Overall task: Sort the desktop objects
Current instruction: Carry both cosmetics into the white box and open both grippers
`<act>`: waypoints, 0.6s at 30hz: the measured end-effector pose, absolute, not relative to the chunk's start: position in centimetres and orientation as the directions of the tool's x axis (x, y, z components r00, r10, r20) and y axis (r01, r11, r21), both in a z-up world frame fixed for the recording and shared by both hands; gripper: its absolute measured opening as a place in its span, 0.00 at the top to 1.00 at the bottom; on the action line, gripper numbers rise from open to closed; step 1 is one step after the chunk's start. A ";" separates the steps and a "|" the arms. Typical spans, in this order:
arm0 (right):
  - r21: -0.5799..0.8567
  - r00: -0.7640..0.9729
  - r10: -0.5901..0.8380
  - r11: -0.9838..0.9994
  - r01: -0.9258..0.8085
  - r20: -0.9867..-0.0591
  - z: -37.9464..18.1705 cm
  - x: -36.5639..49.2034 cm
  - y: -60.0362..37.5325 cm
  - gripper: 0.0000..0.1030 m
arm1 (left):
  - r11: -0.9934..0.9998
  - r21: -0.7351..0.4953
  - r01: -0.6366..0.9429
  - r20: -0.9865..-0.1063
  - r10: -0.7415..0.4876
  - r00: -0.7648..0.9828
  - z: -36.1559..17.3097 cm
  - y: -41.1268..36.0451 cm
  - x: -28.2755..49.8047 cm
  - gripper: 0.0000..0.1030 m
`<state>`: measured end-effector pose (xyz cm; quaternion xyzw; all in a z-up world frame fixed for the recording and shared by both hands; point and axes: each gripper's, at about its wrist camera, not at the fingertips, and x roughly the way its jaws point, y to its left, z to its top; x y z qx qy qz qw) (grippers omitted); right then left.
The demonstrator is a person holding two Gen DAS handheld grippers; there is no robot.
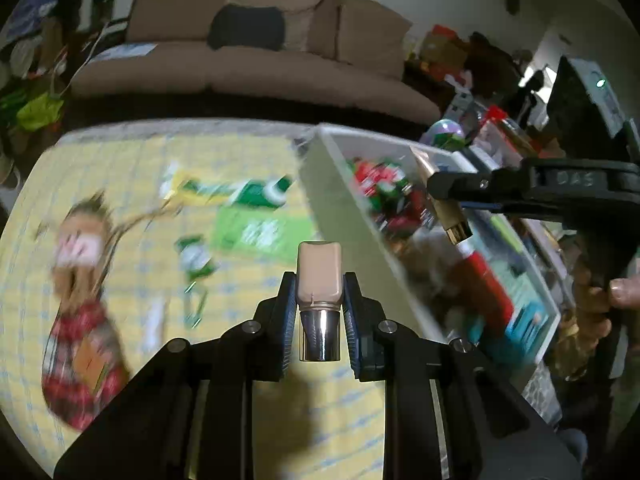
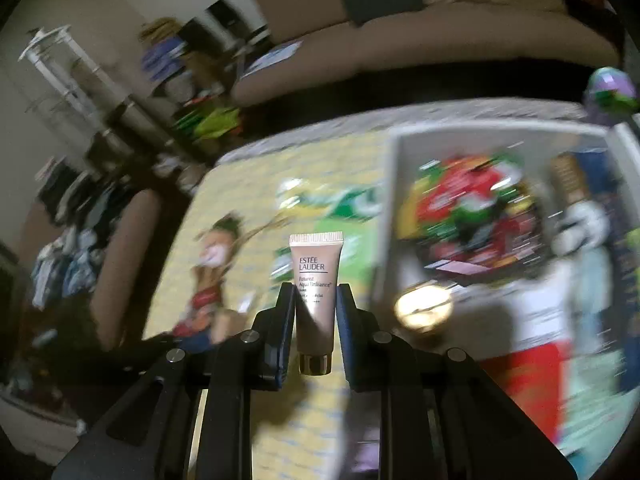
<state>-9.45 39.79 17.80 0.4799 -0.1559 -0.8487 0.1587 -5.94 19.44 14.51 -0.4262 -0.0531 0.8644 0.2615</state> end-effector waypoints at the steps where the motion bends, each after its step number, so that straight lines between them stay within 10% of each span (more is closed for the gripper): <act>1: 0.414 -0.497 -0.406 -0.905 0.100 -0.767 18.0 -9.9 41.0 0.80 | -0.853 -0.316 -0.414 -0.708 0.503 -0.495 14.8 20.4 -6.6 0.80; 18: 0.489 -0.455 -0.402 -0.868 -0.086 -0.794 10.1 -19.1 49.8 0.80 | -0.875 -0.286 -0.391 -0.779 0.450 -0.436 10.8 34.7 -17.4 0.80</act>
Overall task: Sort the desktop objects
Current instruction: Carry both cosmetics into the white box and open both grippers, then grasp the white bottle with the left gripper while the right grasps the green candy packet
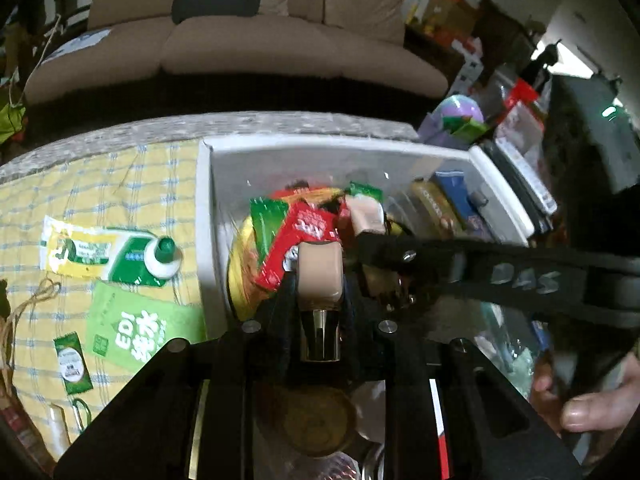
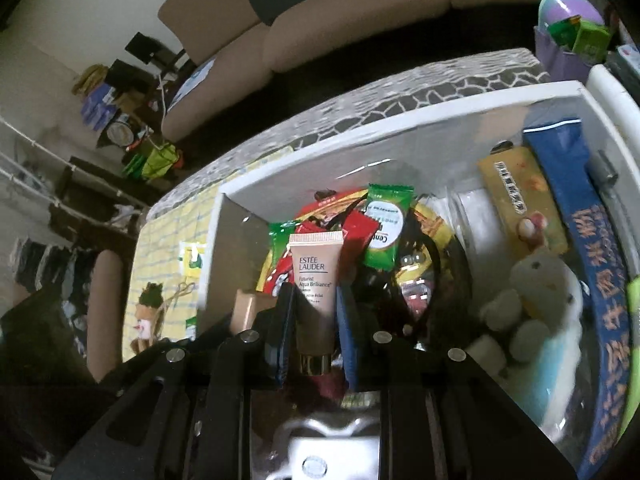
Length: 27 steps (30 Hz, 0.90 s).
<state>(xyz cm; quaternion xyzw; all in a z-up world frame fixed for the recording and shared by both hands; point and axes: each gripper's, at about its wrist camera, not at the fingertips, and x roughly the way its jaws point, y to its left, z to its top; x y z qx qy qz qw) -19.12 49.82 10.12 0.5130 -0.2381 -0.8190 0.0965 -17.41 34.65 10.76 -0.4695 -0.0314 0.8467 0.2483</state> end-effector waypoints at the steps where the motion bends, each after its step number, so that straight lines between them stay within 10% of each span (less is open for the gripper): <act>1: 0.493 -0.459 -0.406 -0.866 -0.083 -0.790 10.0 -19.4 49.8 0.78 | -0.877 -0.286 -0.386 -0.769 0.451 -0.453 11.2 34.3 -17.4 0.79; 5: 0.518 -0.469 -0.426 -0.852 -0.081 -0.774 10.2 -19.7 50.0 0.63 | -0.880 -0.307 -0.362 -0.757 0.457 -0.467 12.1 32.9 -17.6 0.66; 15: 0.426 -0.533 -0.369 -0.905 0.018 -0.761 15.1 -14.5 48.2 0.63 | -0.908 -0.318 -0.274 -0.709 0.419 -0.567 14.6 20.2 -12.1 0.41; 27: 0.422 -0.512 -0.468 -0.881 0.211 -0.720 17.8 -9.9 37.1 0.51 | -0.971 -0.162 -0.177 -0.794 0.235 -0.561 5.4 9.8 -8.1 0.38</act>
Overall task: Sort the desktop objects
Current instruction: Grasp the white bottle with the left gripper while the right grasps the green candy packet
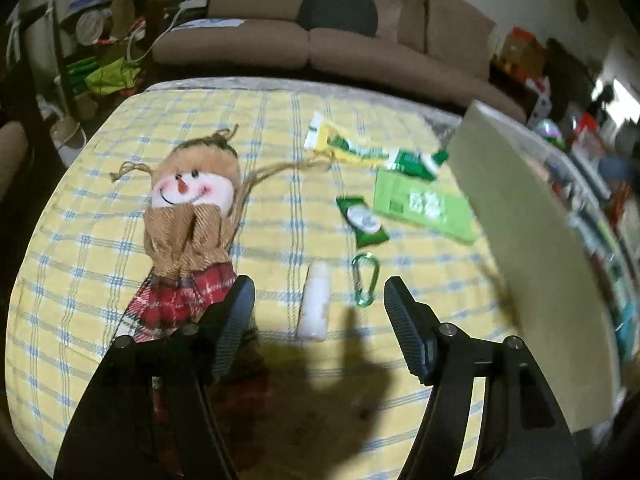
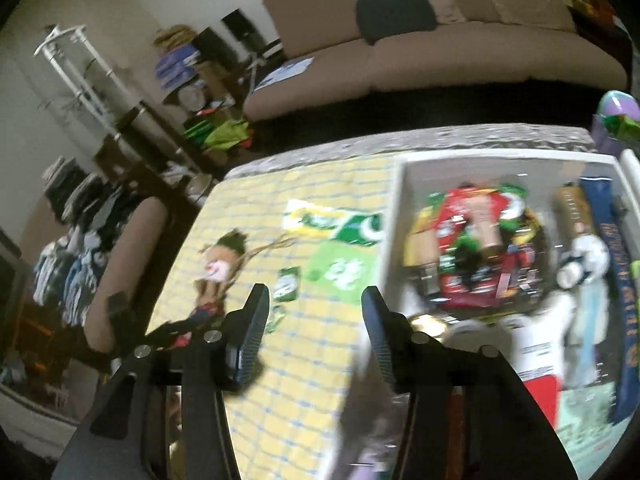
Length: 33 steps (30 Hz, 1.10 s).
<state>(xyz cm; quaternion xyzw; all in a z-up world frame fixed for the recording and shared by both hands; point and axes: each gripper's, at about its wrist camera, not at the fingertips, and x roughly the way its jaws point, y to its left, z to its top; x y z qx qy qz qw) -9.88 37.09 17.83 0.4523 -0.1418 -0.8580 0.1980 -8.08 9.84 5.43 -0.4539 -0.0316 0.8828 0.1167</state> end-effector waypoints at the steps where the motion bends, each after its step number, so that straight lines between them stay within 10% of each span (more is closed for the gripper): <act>1: 0.420 -0.508 -0.470 -0.881 0.218 -0.722 17.7 -9.9 36.4 0.49 | -0.972 -0.131 -0.193 -0.799 0.219 -0.560 5.1 10.2 -8.0 0.37; 9: 0.417 -0.460 -0.476 -0.879 0.230 -0.749 14.3 -12.0 30.1 0.30 | -0.961 -0.035 -0.275 -0.830 0.181 -0.528 3.1 12.3 -9.3 0.31; 15: 0.375 -0.399 -0.425 -0.905 0.201 -0.812 9.8 -16.1 25.4 0.31 | -0.954 -0.040 -0.297 -0.842 0.192 -0.505 1.9 12.3 -10.1 0.44; 33: 0.245 -0.334 -0.295 -0.952 0.184 -0.895 2.7 -19.6 21.8 0.74 | -0.958 -0.094 -0.273 -0.819 0.230 -0.526 1.4 10.3 -10.5 0.83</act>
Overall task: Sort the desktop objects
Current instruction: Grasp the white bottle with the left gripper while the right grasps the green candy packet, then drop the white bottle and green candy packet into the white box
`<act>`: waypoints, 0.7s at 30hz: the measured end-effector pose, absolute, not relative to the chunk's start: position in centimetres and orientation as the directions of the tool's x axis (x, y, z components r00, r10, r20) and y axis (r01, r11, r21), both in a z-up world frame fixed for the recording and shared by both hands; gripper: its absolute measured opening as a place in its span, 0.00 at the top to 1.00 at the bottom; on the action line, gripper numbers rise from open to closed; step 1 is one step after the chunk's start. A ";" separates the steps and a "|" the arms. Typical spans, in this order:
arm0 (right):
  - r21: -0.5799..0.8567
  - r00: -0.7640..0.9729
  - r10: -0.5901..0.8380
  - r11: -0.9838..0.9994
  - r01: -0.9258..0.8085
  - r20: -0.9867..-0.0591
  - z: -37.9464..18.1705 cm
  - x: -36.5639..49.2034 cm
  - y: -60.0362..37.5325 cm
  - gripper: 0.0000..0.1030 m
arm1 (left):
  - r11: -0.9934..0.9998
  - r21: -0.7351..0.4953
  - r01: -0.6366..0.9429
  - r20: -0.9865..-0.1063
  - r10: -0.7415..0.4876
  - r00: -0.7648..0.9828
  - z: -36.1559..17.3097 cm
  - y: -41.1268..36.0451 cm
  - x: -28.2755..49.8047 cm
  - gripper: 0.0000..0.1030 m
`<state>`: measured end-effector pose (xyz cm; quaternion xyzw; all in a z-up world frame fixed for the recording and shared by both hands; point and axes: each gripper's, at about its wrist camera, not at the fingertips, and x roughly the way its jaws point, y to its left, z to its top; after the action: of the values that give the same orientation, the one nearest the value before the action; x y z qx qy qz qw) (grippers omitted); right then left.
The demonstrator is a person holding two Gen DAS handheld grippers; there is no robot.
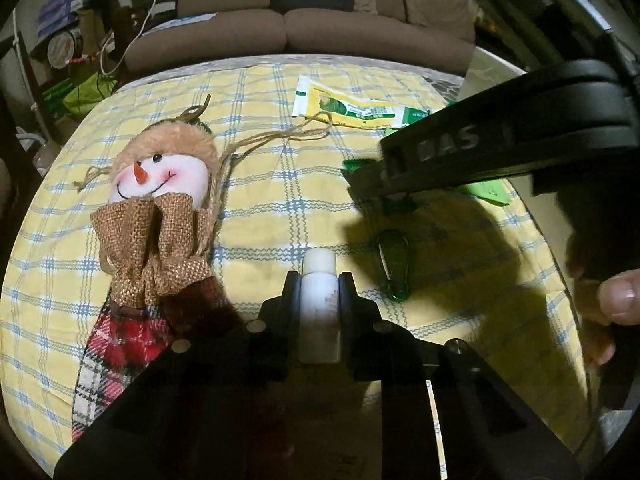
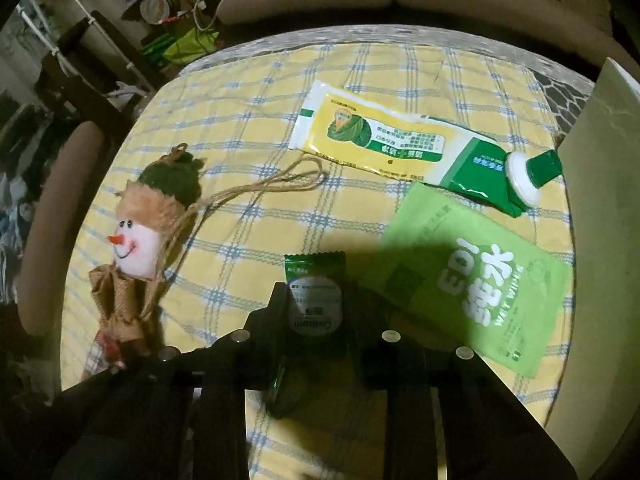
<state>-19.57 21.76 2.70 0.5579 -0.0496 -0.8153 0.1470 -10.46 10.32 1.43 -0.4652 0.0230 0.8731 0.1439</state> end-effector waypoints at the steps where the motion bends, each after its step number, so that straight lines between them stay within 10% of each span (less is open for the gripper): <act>1: 0.242 -0.341 -0.295 -0.952 0.190 -0.893 3.1 -19.4 21.8 0.74 | -0.957 -0.098 -0.274 -0.820 0.233 -0.522 1.5 10.3 -10.4 0.83; 21: 0.311 -0.474 -0.372 -0.928 0.205 -0.798 16.1 -13.0 32.6 0.74 | -0.924 -0.160 -0.348 -0.722 0.350 -0.596 13.8 16.5 -7.3 0.83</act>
<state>-13.02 32.63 16.13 0.4842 -0.0864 -0.8541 0.1690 -7.31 16.48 13.77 -0.4046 -0.0012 0.8934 0.1953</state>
